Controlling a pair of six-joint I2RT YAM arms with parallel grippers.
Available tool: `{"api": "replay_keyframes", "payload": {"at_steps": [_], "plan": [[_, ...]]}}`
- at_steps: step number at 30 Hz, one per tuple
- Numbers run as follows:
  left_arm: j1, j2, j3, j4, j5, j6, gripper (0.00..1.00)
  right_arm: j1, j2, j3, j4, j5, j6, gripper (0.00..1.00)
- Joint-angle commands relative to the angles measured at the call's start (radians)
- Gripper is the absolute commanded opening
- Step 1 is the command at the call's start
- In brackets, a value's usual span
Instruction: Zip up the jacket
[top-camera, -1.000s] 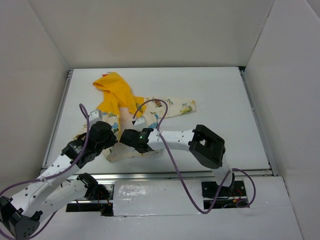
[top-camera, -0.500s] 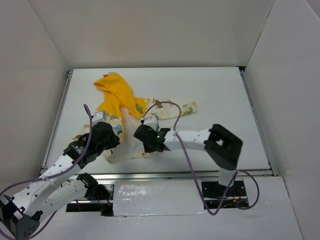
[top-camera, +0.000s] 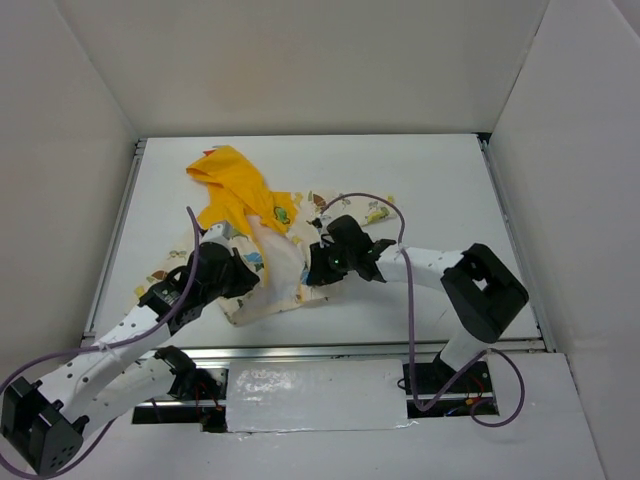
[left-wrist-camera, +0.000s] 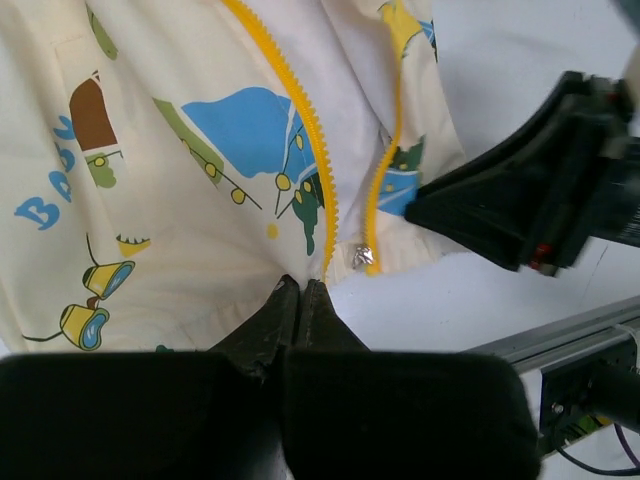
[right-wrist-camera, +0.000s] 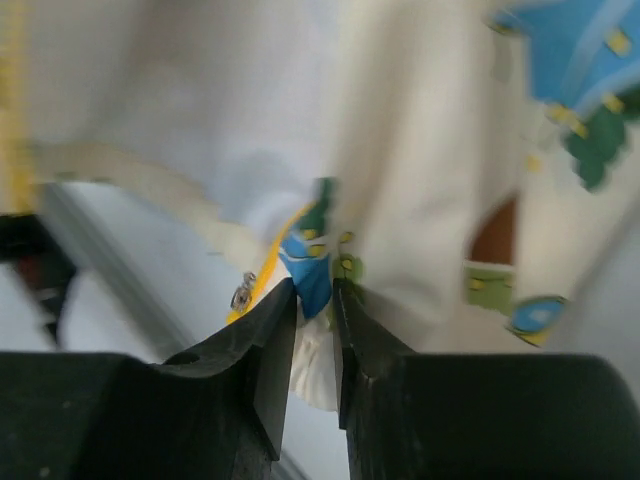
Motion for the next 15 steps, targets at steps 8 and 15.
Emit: {"api": "replay_keyframes", "payload": {"at_steps": [8, 15], "plan": [[0.007, 0.036, 0.003, 0.07, 0.049, 0.037, 0.0, 0.085, -0.014, 0.033, -0.273, 0.487, -0.04, 0.44], [0.007, 0.036, 0.009, 0.06, 0.049, 0.043, 0.0, 0.215, -0.173, 0.004, -0.244, 0.56, 0.03, 0.5]]}}
